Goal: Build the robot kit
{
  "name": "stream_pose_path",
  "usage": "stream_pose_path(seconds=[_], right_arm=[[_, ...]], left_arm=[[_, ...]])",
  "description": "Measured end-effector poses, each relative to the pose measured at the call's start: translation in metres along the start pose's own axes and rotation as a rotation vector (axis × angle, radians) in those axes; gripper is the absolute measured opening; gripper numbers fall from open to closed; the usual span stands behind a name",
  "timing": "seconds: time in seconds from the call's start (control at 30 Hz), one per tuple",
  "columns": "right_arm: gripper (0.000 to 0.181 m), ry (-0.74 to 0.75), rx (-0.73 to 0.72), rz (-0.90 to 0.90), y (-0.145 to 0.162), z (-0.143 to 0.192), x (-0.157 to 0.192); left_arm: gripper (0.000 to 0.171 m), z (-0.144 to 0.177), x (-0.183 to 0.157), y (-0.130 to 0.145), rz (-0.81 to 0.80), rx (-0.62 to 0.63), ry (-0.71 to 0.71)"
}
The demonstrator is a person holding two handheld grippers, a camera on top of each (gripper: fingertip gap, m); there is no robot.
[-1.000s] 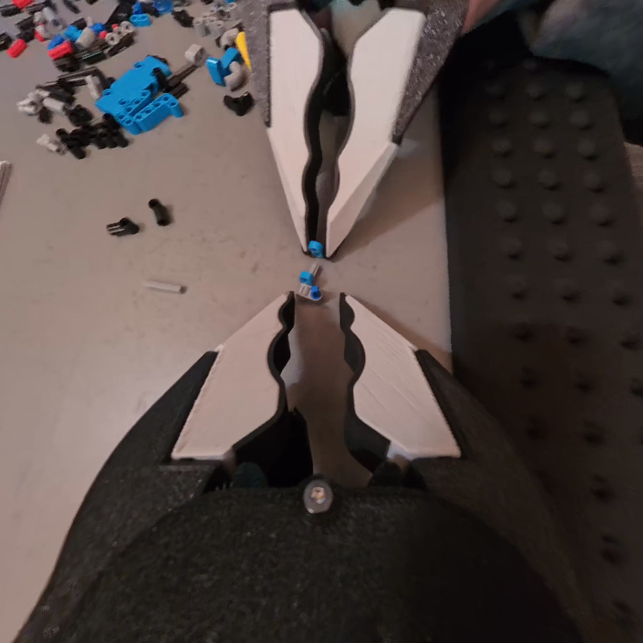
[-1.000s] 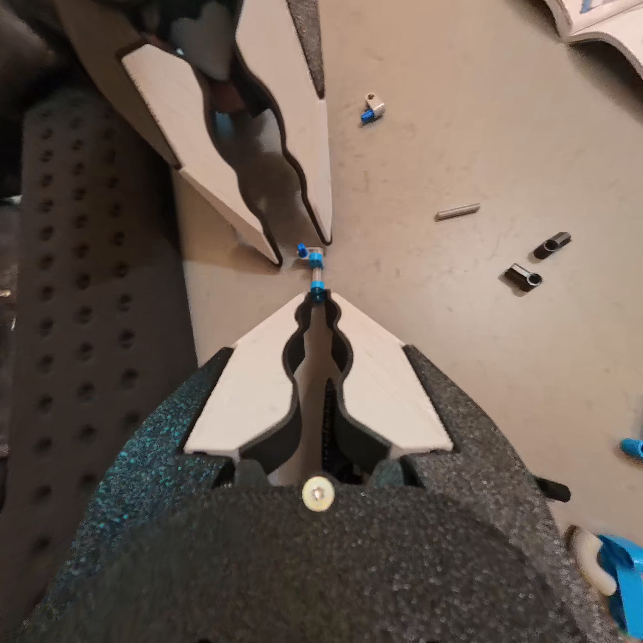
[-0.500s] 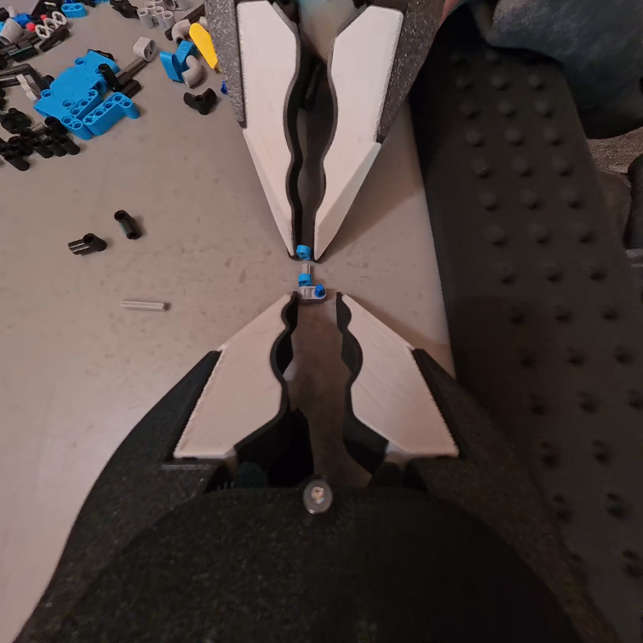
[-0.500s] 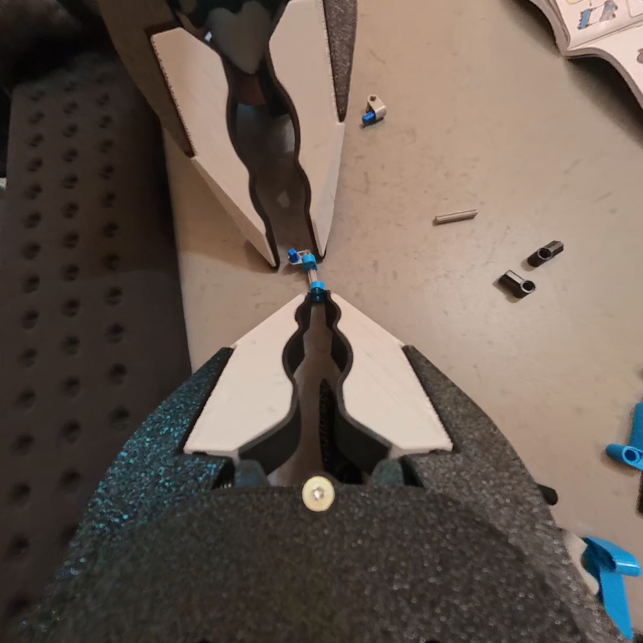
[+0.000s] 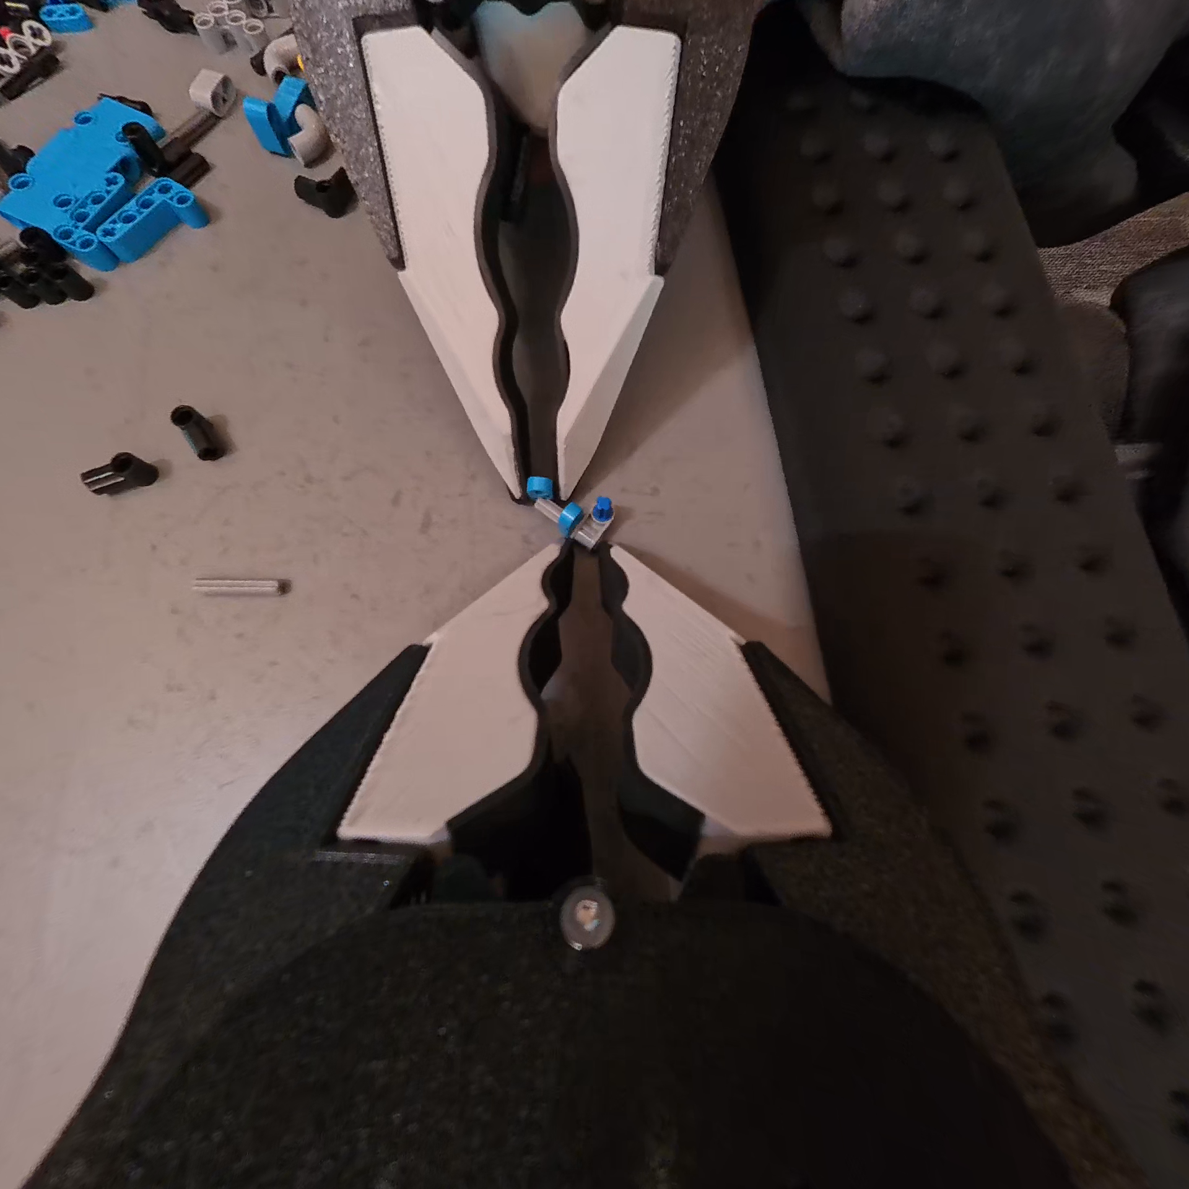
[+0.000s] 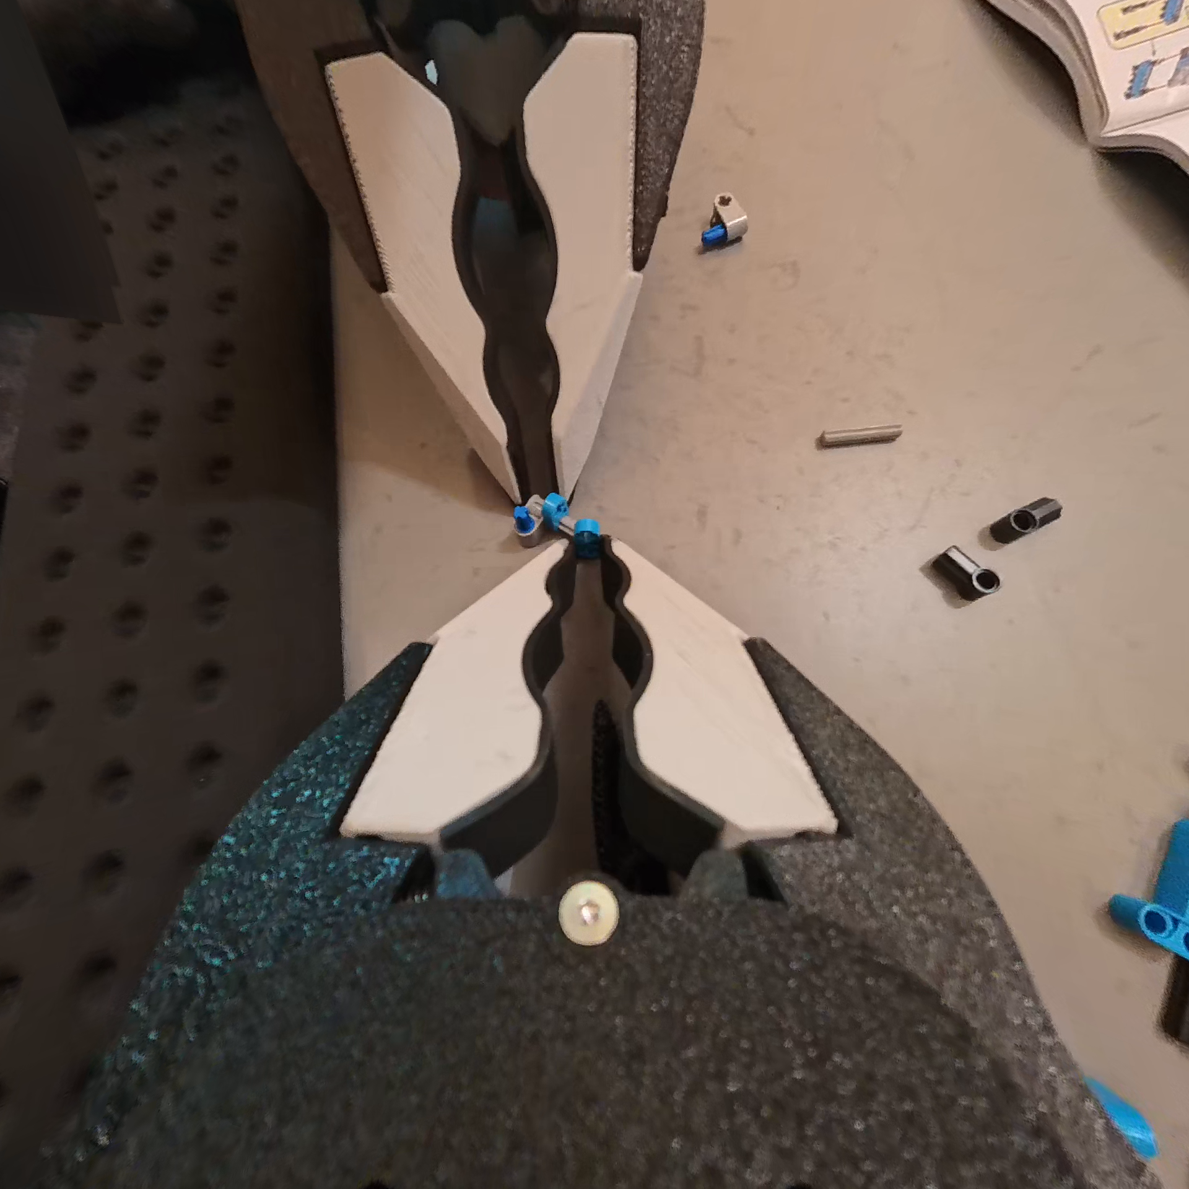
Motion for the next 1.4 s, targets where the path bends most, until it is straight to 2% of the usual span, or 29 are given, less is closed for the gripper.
stream_pose_path(seconds=[0.13,0.37,0.53,0.63,0.77,0.83,0.9,1.4], right_arm=[[0.007,-0.008,0.000,-0.010,0.000,0.000,0.000],[0.007,0.015,-0.001,0.030,0.000,0.000,0.001],[0.007,0.031,-0.002,0.061,-0.002,0.000,-0.001],[0.007,0.039,-0.011,0.053,-0.003,0.001,-0.003],[0.007,0.046,-0.003,0.048,-0.001,0.000,-0.004],[0.007,0.045,-0.004,0.044,-0.001,0.001,-0.004],[0.007,0.043,-0.003,0.043,0.000,0.001,-0.003],[0.007,-0.050,0.008,0.110,-0.001,-0.001,-0.001]], left_arm=[[0.007,0.001,0.002,0.001,0.024,0.001,0.006],[0.011,0.012,0.009,0.009,0.012,0.022,-0.081],[0.028,0.014,0.002,0.003,0.036,-0.019,-0.089],[0.028,0.005,0.003,0.002,0.088,-0.009,-0.167],[0.028,-0.001,0.001,-0.002,0.067,0.000,-0.228],[0.021,-0.001,0.005,-0.002,0.053,0.010,-0.247],[0.016,-0.001,0.006,-0.002,0.052,0.008,-0.232],[0.015,0.000,0.007,-0.001,-0.054,-0.006,-0.051]])
Point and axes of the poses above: each gripper's, where its closed fingertips meet, z back along the fingers, y out of its underside, x = y × z across the jaws, the point moved 1 cm from there along z, back along the fingers, and after that the axes turned 4 degrees about -x, right-handed, at the moved point
